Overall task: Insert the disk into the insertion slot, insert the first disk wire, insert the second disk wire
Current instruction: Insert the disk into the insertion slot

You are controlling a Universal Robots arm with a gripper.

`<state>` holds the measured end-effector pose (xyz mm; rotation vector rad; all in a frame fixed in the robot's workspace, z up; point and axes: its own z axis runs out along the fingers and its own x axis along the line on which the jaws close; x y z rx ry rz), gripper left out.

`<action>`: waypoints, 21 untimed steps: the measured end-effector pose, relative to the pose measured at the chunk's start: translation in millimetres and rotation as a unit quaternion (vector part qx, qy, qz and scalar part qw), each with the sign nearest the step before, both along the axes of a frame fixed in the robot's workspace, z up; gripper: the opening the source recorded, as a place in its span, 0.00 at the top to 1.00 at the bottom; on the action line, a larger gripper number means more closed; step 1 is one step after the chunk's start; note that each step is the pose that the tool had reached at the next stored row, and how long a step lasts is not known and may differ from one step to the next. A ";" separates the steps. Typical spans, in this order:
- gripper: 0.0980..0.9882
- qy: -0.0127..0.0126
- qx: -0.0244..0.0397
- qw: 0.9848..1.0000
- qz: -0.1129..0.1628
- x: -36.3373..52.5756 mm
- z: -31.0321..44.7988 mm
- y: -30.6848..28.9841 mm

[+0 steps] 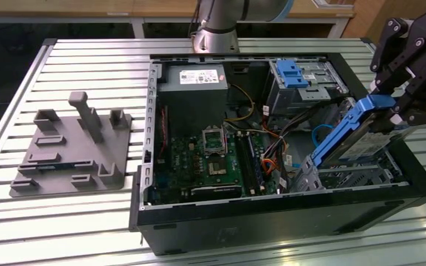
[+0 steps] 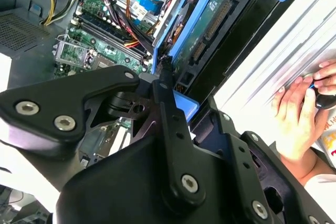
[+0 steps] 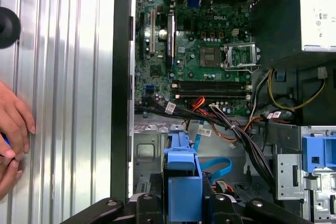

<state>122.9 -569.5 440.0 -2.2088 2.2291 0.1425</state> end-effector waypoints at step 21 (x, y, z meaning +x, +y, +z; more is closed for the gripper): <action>0.70 0.001 0.000 1.000 0.000 2.3 -14.7 0.2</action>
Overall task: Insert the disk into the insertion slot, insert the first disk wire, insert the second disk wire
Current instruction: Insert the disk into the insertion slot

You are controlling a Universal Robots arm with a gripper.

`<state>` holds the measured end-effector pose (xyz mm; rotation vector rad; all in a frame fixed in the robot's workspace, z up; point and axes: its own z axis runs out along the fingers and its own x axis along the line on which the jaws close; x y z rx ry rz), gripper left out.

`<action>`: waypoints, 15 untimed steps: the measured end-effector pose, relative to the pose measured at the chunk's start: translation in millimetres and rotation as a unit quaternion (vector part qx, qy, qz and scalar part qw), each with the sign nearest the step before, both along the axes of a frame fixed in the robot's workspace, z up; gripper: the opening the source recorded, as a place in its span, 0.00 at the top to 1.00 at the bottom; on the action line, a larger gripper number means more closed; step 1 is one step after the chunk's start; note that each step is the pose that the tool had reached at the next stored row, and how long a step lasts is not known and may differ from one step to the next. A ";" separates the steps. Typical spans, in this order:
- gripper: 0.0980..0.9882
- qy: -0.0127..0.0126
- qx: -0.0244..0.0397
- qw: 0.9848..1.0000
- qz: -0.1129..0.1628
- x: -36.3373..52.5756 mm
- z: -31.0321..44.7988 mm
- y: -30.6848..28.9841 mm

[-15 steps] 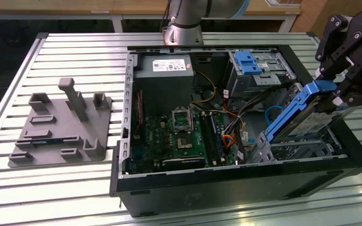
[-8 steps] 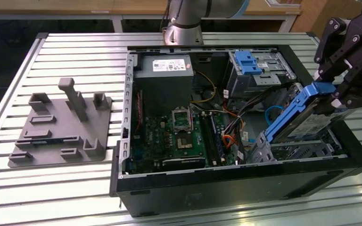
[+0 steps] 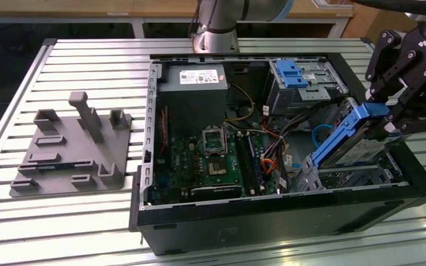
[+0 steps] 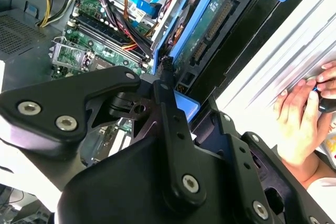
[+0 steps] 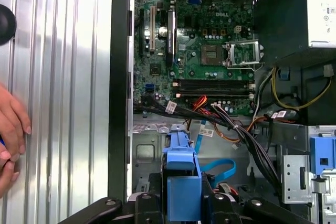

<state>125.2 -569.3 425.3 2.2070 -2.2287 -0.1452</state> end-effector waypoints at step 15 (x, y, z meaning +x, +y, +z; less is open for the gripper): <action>0.70 0.000 0.000 1.000 0.000 1.9 -24.6 -0.4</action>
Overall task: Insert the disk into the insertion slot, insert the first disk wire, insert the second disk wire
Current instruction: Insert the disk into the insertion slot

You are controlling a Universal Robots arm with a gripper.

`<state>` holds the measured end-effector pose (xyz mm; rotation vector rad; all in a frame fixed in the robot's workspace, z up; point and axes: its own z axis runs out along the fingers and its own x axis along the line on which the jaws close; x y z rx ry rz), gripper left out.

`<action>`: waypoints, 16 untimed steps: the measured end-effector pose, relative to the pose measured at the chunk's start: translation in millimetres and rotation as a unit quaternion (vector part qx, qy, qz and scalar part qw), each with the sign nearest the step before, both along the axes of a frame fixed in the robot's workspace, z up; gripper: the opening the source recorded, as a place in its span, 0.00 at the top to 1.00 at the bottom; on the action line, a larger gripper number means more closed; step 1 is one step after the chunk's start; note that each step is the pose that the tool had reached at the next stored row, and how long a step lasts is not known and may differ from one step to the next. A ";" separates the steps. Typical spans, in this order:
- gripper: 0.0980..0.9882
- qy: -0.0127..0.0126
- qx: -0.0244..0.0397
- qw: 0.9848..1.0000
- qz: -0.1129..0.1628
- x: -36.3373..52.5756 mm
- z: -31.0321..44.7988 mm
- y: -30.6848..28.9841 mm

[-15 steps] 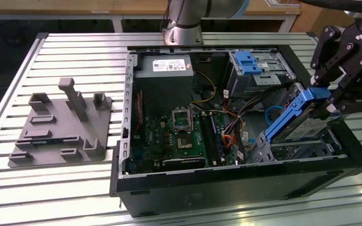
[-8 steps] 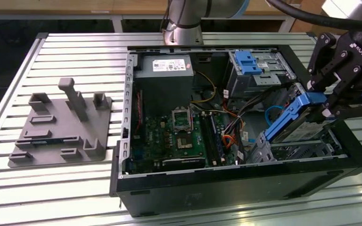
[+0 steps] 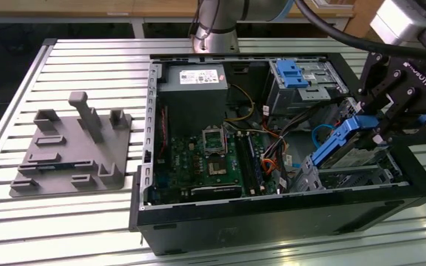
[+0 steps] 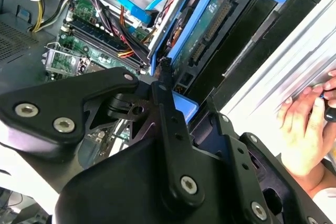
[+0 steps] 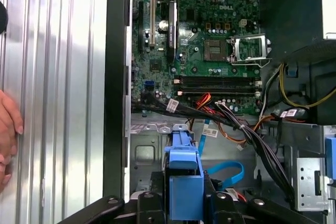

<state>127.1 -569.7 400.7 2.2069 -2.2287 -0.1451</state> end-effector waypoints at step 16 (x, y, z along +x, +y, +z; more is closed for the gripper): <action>0.48 0.000 0.000 1.000 0.000 0.1 -7.8 0.0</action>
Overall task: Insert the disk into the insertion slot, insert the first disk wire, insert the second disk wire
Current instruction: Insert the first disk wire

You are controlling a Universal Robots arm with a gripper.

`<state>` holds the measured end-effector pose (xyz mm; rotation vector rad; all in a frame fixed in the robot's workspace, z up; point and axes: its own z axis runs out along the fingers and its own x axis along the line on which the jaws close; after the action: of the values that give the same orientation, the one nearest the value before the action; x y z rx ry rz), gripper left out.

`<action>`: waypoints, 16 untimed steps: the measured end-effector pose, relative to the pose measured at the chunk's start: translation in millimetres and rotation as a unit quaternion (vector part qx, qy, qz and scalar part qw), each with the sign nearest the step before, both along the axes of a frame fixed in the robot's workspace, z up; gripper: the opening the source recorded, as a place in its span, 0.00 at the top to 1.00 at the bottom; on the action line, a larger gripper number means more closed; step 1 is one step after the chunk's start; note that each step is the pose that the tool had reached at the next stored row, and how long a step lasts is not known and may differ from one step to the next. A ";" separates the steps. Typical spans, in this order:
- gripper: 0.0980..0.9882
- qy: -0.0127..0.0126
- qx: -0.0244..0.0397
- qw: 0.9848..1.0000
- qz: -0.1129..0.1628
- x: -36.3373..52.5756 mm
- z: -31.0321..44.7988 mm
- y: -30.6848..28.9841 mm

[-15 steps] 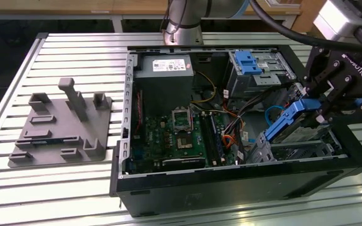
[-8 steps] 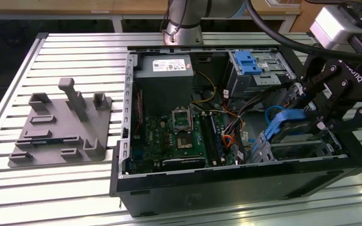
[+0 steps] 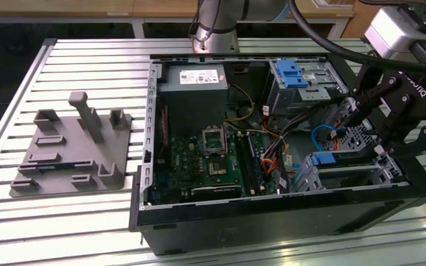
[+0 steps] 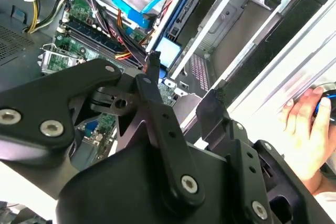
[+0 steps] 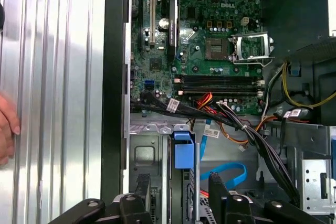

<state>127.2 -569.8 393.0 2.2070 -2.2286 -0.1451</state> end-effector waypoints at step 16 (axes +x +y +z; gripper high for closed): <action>0.48 -0.021 0.000 1.000 -0.001 -0.9 -2.1 0.0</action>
<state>126.2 -569.7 390.9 2.2271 -2.2525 -0.1007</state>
